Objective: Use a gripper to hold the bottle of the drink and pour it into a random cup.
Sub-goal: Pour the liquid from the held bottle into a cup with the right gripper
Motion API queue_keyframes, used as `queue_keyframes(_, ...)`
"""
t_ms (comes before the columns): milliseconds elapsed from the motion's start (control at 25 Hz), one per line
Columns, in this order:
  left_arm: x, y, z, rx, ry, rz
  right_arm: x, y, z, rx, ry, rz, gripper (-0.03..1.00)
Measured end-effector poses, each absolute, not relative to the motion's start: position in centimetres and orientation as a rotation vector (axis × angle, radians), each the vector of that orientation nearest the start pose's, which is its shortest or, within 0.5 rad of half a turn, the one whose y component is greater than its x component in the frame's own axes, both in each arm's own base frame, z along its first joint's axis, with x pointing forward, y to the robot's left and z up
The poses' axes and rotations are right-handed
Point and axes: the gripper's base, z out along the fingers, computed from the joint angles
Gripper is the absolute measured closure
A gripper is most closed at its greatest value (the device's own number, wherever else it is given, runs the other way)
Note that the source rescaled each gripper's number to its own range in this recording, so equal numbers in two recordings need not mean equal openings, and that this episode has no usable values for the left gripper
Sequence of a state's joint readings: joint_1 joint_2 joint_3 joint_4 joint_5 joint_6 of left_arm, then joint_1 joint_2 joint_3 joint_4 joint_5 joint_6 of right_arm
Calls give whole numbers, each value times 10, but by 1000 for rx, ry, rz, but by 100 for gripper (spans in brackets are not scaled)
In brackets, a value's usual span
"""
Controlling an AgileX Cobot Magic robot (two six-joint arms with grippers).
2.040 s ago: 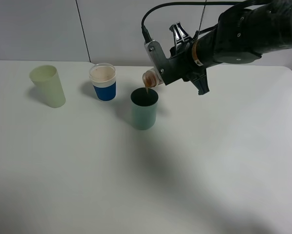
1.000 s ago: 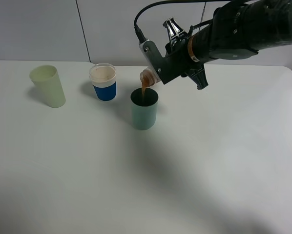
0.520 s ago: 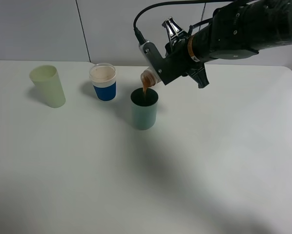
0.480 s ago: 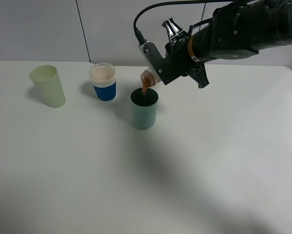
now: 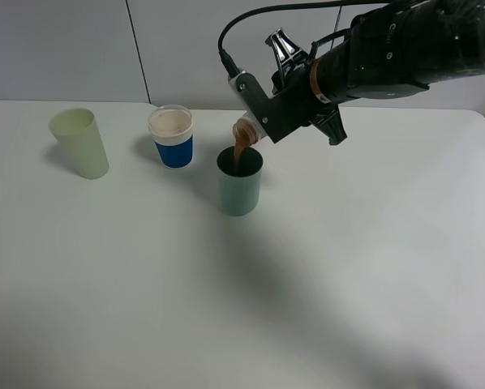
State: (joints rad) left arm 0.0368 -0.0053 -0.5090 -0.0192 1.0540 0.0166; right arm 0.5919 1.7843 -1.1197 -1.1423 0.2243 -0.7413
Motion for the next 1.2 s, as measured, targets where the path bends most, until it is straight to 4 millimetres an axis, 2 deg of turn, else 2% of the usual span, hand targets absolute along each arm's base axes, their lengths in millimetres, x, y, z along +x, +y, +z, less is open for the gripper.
queue_keyframes(240,-6,-2,280,-19,2023,11,334,201,217,-2211,929,-889,95)
queue_keyframes(400,-6,-2,280,-19,2023,11,335,198,218,-2184,1008,-899,95)
queue_keyframes(600,-6,-2,280,-19,2023,11,343,200,235,-2086,1108,-937,95)
queue_keyframes(720,-6,-2,280,-19,2023,11,343,206,241,-2059,1093,-935,95)
queue_keyframes(1200,-6,-2,280,-19,2023,12,343,210,239,-2097,1021,-945,95)
